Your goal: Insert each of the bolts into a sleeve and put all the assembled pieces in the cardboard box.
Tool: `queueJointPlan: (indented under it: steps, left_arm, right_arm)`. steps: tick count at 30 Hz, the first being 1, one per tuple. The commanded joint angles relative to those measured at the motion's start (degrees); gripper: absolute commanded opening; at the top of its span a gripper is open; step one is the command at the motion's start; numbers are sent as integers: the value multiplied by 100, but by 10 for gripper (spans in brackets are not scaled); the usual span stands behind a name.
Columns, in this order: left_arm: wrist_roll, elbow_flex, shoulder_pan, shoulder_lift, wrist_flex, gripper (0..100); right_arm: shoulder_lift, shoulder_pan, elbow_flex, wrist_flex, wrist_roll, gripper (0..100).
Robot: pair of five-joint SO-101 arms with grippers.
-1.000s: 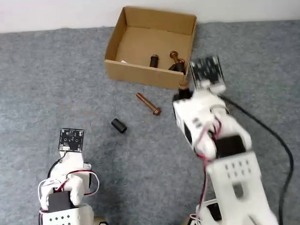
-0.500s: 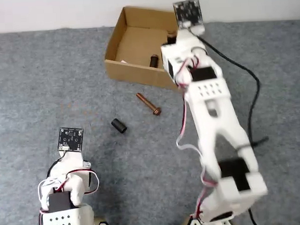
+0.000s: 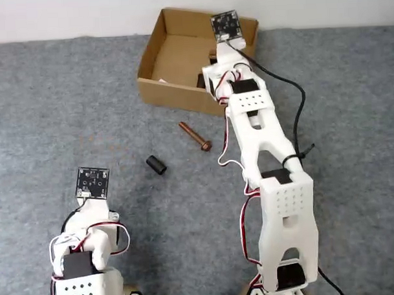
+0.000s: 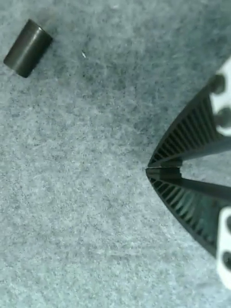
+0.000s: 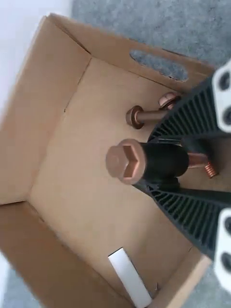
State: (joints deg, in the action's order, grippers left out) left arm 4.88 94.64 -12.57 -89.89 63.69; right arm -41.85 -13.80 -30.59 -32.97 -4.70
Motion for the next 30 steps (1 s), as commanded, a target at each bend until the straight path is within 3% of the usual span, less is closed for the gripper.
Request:
queueJointPlan:
  steps: [1, 5, 14, 30]
  left_arm:
    - [53, -31, -26, -35, -141, 5]
    - [53, -31, -26, -35, -141, 5]
    - [53, -31, -26, -35, -141, 5]
    - [53, -31, -26, -35, -141, 5]
  right_arm:
    - [110, -13, -457, 127, -193, 56]
    - [92, -4, -457, 110, -202, 117]
    - [180, -4, -466, -268, -202, 119]
    - [1596, -655, -466, -3064, -149, 118]
